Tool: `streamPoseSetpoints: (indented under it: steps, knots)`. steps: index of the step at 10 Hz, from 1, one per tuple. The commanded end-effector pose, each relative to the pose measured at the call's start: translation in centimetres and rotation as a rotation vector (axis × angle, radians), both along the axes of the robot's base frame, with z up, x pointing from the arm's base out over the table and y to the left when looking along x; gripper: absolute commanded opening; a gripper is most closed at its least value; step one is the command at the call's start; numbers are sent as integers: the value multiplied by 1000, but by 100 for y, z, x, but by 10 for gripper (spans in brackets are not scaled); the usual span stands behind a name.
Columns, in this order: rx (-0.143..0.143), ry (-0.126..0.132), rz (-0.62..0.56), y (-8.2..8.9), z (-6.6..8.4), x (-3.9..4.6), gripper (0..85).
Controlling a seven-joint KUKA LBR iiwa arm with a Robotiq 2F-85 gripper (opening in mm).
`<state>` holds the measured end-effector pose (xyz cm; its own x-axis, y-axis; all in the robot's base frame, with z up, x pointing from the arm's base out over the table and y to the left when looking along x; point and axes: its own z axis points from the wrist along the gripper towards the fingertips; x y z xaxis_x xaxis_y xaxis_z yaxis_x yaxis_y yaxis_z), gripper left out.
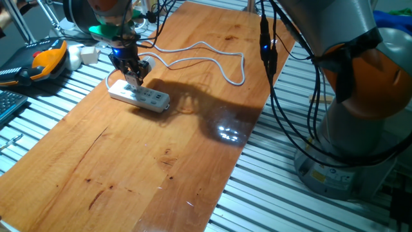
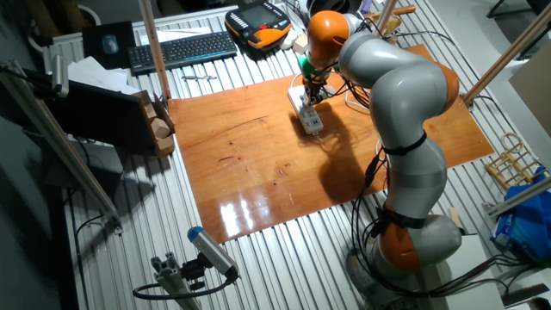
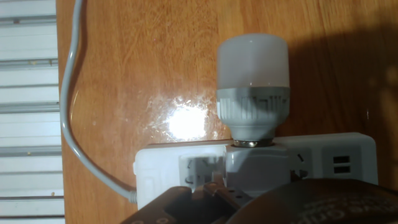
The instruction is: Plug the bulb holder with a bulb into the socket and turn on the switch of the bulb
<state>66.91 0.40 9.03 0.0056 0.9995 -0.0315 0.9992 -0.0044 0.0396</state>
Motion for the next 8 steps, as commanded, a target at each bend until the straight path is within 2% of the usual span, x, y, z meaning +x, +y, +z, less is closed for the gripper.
streamPoseSetpoints:
  steps: [1, 8]
  knots:
    - [-2, 1, 0, 0, 6, 2, 0]
    - [-6, 7, 0, 1, 2, 5, 0]
